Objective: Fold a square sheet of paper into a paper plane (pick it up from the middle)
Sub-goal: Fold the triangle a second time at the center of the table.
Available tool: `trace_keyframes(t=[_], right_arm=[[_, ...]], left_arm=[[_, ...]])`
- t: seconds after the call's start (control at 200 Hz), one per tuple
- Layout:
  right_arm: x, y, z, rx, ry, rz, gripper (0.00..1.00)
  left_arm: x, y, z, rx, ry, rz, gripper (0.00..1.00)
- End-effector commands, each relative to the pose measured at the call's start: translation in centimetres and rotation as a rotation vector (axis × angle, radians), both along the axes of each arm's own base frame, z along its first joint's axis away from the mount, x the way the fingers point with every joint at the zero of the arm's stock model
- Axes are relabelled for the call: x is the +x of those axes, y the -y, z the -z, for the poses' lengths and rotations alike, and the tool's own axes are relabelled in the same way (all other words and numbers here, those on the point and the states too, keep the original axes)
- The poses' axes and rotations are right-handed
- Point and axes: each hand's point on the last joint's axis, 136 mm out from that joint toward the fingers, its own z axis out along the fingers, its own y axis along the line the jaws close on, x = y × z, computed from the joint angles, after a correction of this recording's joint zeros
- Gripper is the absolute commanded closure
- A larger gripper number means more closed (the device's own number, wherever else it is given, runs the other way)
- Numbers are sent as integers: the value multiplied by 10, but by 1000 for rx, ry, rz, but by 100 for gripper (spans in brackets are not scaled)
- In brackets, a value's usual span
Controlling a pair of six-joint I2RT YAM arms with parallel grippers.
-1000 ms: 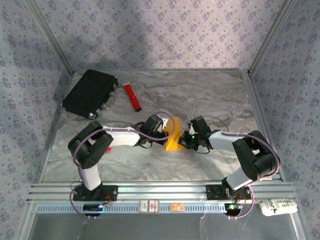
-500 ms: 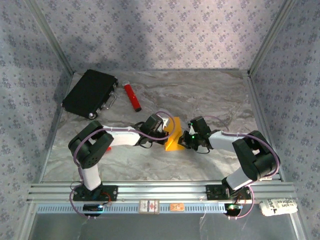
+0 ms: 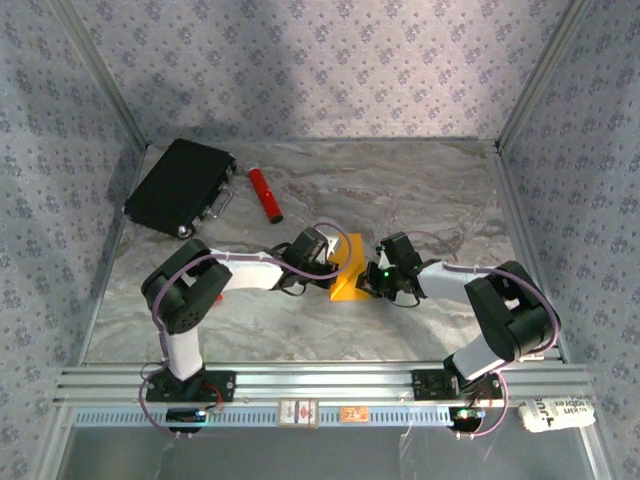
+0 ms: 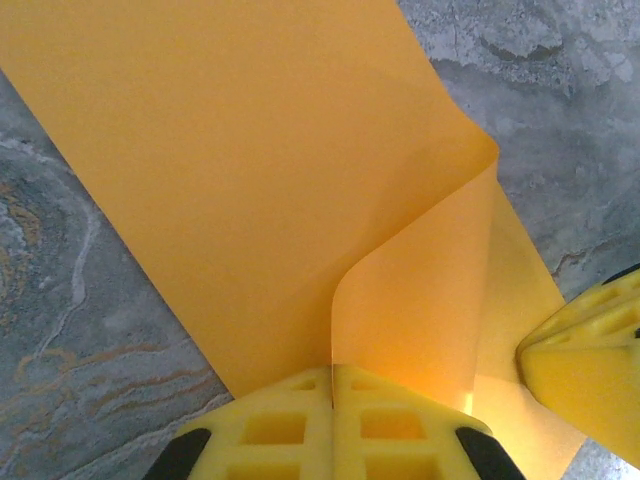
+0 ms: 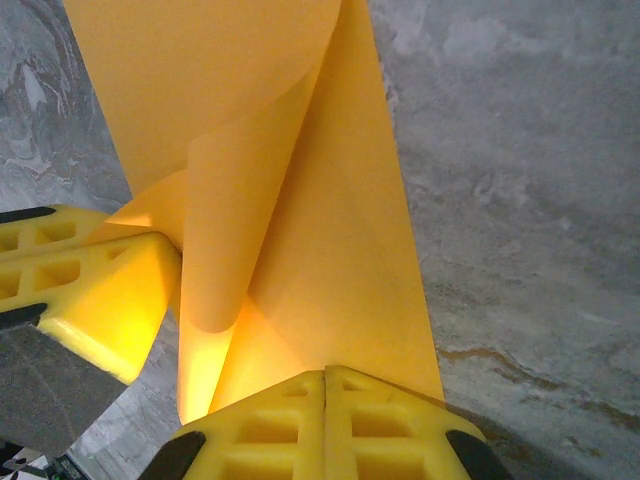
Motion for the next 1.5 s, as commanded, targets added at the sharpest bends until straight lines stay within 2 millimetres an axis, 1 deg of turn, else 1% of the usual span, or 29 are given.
trace_keyframes(t=[0.0,0.13,0.29,0.425,0.54,0.625,0.81,0.919,1.034,1.189,1.494], right_arm=[[-10,14,14,-72,-58,8,100],[-7,13,7,-59,-35,7,99],[-2,10,-8,-28,0,6,97],[0,0,-18,24,16,-8,95],[-1,-7,-22,47,20,-22,95],[-2,-11,-20,47,16,-26,95],[-6,-13,-6,26,-18,-28,95],[-12,-1,10,-49,-66,-13,97],[-17,6,18,-72,-88,-11,98],[-18,8,21,-75,-93,-13,98],[-18,6,20,-70,-87,-21,98]], left_arm=[[-4,-5,12,33,-36,12,97],[-10,-7,14,27,-71,4,98],[-17,-14,13,9,-105,-43,98],[-21,-17,10,-13,-125,-84,98],[-23,-15,4,-31,-125,-108,98],[-22,-15,1,-36,-117,-127,99],[-18,-13,-4,-39,-101,-127,99],[-17,-13,-7,-34,-80,-117,98],[-13,-13,-12,-30,-48,-104,98],[-10,-11,-15,-33,-17,-87,97],[-9,-8,-13,-32,-10,-69,97]])
